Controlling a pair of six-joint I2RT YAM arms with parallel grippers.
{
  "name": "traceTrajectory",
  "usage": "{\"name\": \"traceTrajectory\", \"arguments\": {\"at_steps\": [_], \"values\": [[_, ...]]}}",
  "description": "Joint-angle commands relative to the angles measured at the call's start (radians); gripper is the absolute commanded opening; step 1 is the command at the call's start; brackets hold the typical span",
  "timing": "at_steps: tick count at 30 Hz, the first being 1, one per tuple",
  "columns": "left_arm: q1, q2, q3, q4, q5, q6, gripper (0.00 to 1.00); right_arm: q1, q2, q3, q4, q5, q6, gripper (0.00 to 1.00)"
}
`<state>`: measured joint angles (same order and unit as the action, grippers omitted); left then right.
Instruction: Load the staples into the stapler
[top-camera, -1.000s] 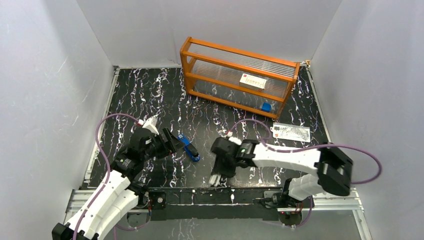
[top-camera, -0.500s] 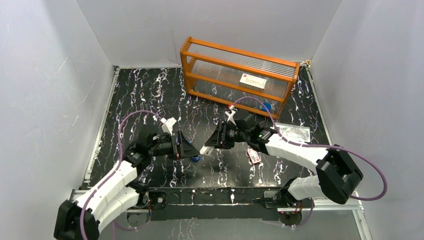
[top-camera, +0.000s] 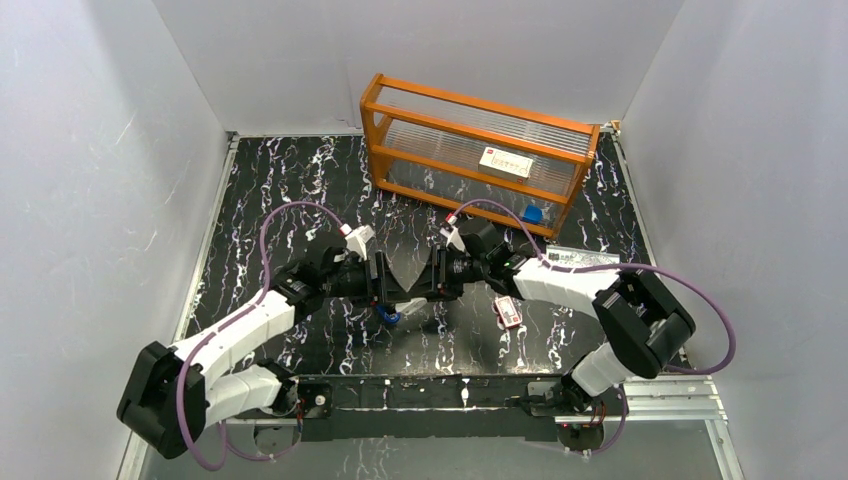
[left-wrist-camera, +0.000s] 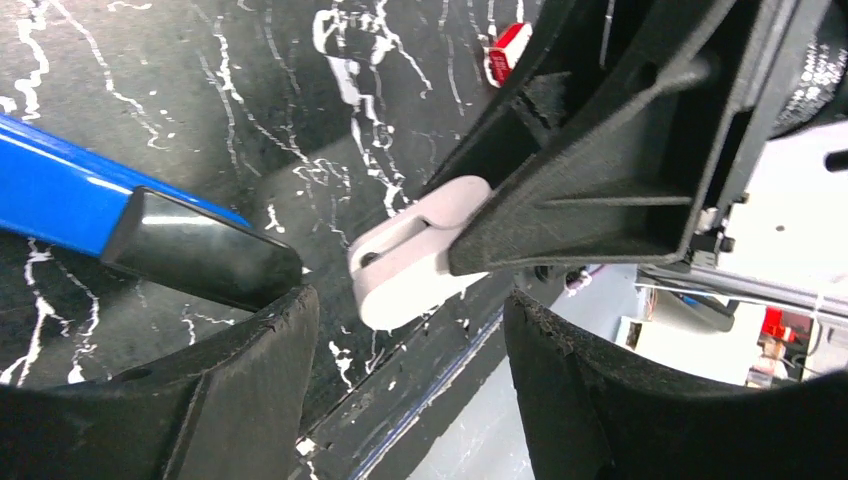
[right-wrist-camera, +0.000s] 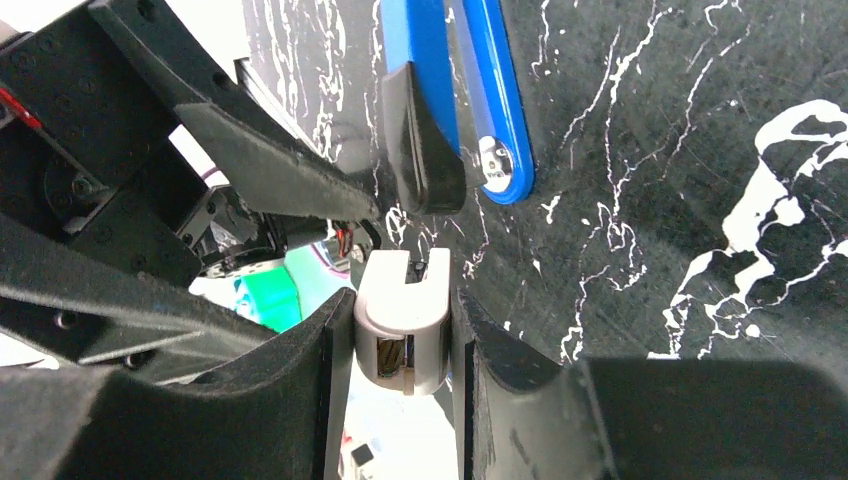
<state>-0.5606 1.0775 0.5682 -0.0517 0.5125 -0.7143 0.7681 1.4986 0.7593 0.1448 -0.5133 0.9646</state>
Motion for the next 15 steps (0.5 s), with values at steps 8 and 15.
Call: {"name": "traceTrajectory", "arguments": {"at_steps": [8, 15], "values": [[-0.01, -0.006, 0.06, -0.118, -0.182, 0.017, 0.66, -0.017, 0.07, -0.054, 0.07, -0.138, -0.184, 0.36], [-0.01, -0.022, 0.073, -0.128, -0.224, 0.001, 0.67, -0.013, 0.109, -0.157, 0.224, -0.211, -0.213, 0.39]]}}
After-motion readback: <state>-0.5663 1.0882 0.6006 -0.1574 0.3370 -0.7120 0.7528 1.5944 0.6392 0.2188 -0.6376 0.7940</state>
